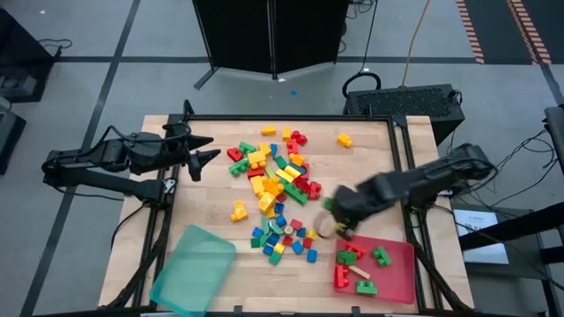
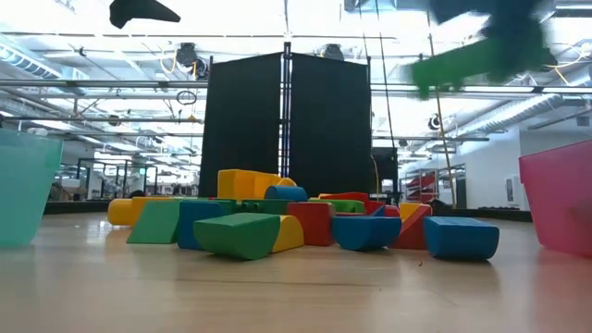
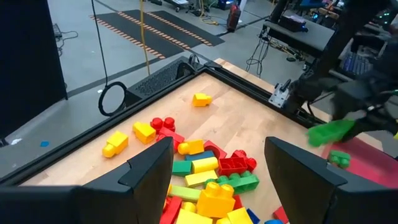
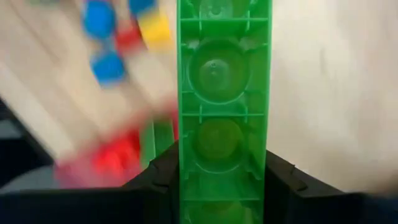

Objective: Sort blocks by size
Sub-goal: Put the 4-stud green game piece into the pink bin

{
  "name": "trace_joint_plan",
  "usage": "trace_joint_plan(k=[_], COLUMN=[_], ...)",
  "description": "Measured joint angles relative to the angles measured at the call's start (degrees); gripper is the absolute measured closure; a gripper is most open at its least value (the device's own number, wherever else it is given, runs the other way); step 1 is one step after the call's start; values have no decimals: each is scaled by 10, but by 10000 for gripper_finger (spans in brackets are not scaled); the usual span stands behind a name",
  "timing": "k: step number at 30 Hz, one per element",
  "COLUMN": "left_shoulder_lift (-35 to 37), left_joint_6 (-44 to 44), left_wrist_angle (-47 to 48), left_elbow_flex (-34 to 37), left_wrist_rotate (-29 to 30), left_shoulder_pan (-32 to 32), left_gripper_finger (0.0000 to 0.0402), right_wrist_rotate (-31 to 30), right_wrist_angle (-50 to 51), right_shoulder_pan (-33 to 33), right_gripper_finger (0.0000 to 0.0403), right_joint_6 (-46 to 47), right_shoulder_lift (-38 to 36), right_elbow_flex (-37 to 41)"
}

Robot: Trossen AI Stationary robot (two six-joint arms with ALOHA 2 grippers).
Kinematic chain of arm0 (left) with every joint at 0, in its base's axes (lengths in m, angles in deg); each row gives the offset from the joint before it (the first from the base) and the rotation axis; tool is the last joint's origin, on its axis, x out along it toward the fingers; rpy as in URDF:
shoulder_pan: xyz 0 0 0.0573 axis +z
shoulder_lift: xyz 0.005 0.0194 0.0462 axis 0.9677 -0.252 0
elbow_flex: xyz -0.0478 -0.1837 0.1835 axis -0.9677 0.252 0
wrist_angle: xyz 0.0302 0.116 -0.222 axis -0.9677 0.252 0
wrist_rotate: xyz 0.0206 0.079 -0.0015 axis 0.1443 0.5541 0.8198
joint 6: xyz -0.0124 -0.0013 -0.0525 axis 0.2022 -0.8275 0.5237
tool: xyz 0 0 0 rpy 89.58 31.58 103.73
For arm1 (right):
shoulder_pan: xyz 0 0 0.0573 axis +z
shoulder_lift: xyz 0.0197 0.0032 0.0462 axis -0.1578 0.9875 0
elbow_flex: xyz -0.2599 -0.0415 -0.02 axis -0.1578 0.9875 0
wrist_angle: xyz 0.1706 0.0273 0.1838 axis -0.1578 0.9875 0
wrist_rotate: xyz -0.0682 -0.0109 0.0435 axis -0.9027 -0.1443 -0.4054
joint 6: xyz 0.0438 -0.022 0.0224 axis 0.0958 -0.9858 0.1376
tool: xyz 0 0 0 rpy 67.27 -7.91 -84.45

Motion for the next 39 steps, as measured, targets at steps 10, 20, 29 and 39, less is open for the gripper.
trace_joint_plan(k=[10,20,29,39], left_shoulder_lift=[0,0,0,0], left_joint_6=[0,0,-10,-12], left_wrist_angle=[0,0,0,0], left_elbow_flex=[0,0,0,0], left_wrist_rotate=[0,1,4,3], left_shoulder_pan=[0,0,0,0], left_gripper_finger=[146,146,146,146], right_wrist_rotate=[65,88,87,107], right_wrist_angle=[41,-54,-71,-84], right_shoulder_pan=[234,354,366,366], right_gripper_finger=[280,280,280,140], right_joint_6=[343,485,478,454], right_shoulder_lift=[-19,37,91,139], right_elbow_flex=[0,0,1,1])
